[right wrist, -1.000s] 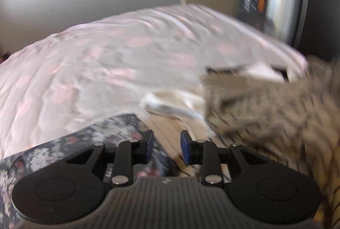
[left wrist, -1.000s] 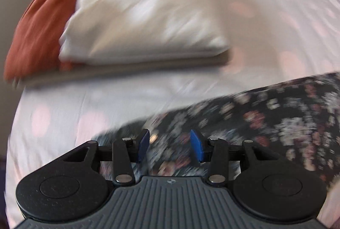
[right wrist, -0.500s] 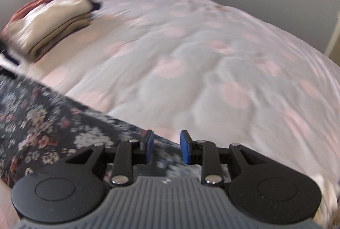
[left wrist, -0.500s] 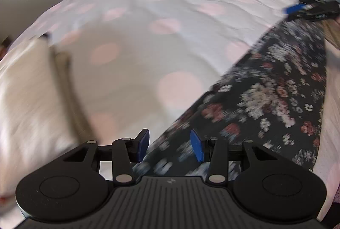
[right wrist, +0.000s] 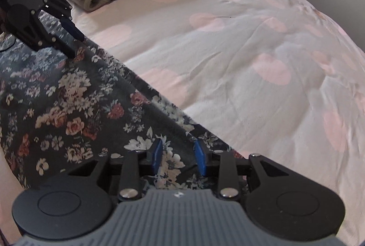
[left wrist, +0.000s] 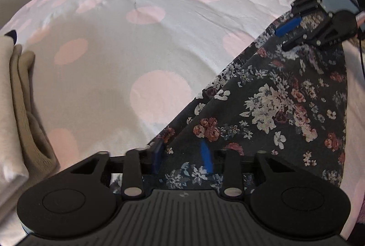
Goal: Fold clothes
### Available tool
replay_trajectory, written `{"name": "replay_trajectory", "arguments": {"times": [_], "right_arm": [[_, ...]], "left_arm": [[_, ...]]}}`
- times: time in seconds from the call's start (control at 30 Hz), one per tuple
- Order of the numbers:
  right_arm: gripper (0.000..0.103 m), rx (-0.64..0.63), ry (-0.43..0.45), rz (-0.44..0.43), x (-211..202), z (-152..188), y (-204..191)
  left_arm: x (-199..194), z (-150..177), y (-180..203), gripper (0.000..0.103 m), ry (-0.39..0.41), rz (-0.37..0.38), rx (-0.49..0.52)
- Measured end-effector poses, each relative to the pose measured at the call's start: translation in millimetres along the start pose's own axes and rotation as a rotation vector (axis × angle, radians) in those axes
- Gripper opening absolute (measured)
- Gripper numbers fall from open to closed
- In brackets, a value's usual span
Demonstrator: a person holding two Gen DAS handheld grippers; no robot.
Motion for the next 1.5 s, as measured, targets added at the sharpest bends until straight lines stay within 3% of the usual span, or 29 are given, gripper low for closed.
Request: {"name": "replay_trajectory", "arguments": {"times": [0.1,0.17,0.3,0.37,0.4,0.53,0.6,0.63,0.67,0.73,0.93,1.13,1.27,1.43,1.5], "right_arm": [[0.005,-0.013,-0.009,0.022,-1.6,3.8,-2.2],[0.000,-0.021,-0.003,0.054,-2.1,4.8,-3.5],[0.005,-0.034,0.003,0.086,-5.0,0.1,-2.1],[0.019,-0.047,0.002,0.099,-5.9,-2.8,-0.3],[0.033,-0.054,0.001,0.106,-6.3,-4.2,0.6],[0.036,-0.051,-0.025,0.126,0.4,-5.8,8.9],[0.032,-0.027,-0.030,0.121,3.4,-4.6,13.3],[0.013,-0.009,-0.025,0.118,2.8,-4.3,14.6],[0.005,-0.005,-0.018,0.122,1.0,-3.9,14.3],[0.002,-0.026,0.003,0.145,-4.7,-3.0,10.0],[0.001,-0.020,0.092,0.211,-24.6,-18.0,11.4],[0.002,0.035,0.033,0.202,4.1,-16.9,20.7],[0.008,0.146,0.063,0.195,-1.0,-7.0,33.8],[0.009,0.304,0.102,0.289,-41.1,24.0,71.6],[0.009,0.400,0.111,0.316,-59.7,43.0,87.6]], "left_arm": [[-2.8,2.2,-1.3,0.007,0.016,-0.023,-0.025],[-6.4,1.7,-1.5,0.002,0.027,-0.033,-0.051],[-13.9,0.1,0.8,0.001,0.043,-0.062,-0.042],[-17.6,-0.7,2.1,0.001,0.051,-0.077,-0.035],[-18.7,-1.2,2.4,0.001,0.053,-0.083,-0.038],[-22.0,-3.4,3.0,0.001,0.057,-0.102,-0.058],[-24.8,-5.5,4.8,0.001,0.055,-0.119,-0.052],[-26.3,-6.7,5.7,0.001,0.055,-0.128,-0.049],[-27.9,-7.8,6.6,0.001,0.055,-0.136,-0.046],[-31.2,-9.1,7.5,0.000,0.061,-0.153,-0.046],[-40.3,-19.2,-0.7,0.000,0.085,-0.200,-0.064],[-9.9,-13.4,-7.9,0.000,0.006,-0.169,-0.097],[-3.9,-2.9,-17.9,0.012,-0.006,-0.167,-0.140],[-40.3,19.2,-45.5,0.012,0.042,-0.162,-0.222],[-53.8,38.7,-56.1,0.012,0.014,-0.181,-0.231]]}}
Point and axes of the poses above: each gripper's, at about its wrist camera, not at the fingertips, and x roughly the way its jaws point, y to its right, z to its underside, the point moved 8 cm from there along x, roughly the way its jaws point, and after that the axes turned 5 degrees about x, right-handed, at the moved point
